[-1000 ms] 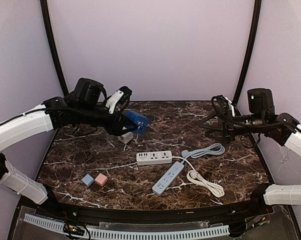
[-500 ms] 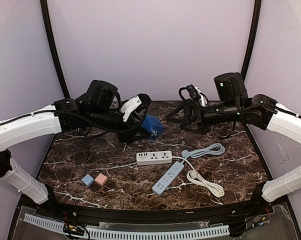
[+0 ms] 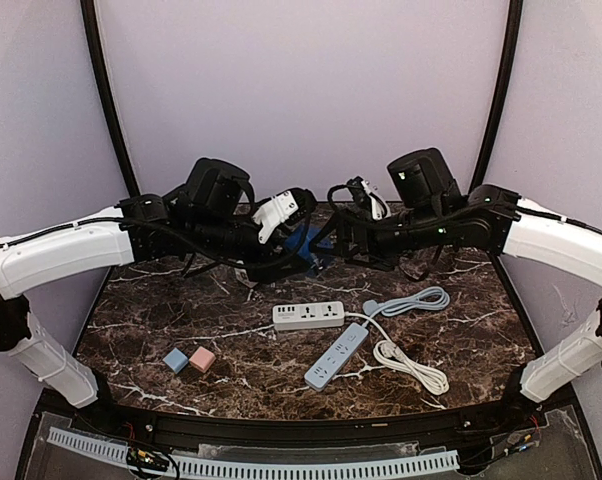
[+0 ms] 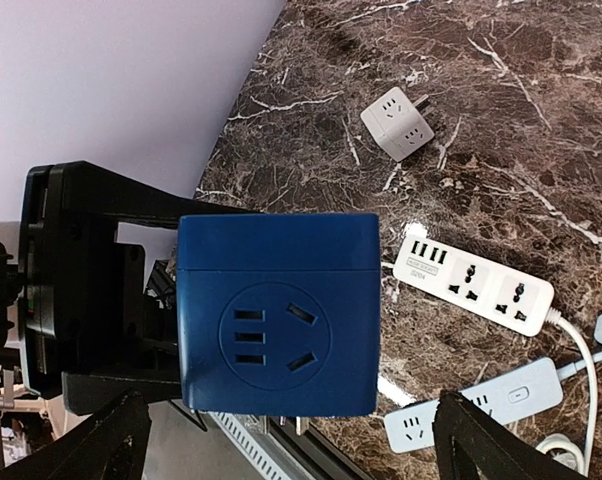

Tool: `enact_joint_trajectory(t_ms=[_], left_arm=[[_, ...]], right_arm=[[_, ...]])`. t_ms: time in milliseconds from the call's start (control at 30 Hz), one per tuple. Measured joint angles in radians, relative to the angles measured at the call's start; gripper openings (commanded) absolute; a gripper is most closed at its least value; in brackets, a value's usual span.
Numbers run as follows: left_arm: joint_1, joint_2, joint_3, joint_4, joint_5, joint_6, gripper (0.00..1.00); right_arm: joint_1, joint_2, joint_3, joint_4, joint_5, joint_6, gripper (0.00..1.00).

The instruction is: Insert the plug

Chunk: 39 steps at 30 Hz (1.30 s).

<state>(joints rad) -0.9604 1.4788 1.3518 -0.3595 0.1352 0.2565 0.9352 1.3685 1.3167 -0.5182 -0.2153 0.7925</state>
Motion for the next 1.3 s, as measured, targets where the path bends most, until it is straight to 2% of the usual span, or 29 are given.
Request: enact_joint_trajectory(t_ms=[300,533,1067,1300], left_arm=[[-0.002,0.003,0.003,0.003,-0.015,0.005,0.06],[-0.003,0.007,0.003,0.008,-0.017,-0.007,0.06],[-0.003,0.007,0.003,0.05,-0.02,-0.052,0.07],[-0.003,0.007,-0.001,0.051,-0.02,-0.059,0.07]], right_arm=[[0.027,0.042,0.032,0.002,0.057,-0.012,0.98],[0.04,0.042,0.024,0.045,0.106,-0.009,0.93],[0.052,0.044,-0.009,0.106,0.117,-0.012,0.77],[0.053,0.044,-0.037,0.147,0.127,-0.011,0.75]])
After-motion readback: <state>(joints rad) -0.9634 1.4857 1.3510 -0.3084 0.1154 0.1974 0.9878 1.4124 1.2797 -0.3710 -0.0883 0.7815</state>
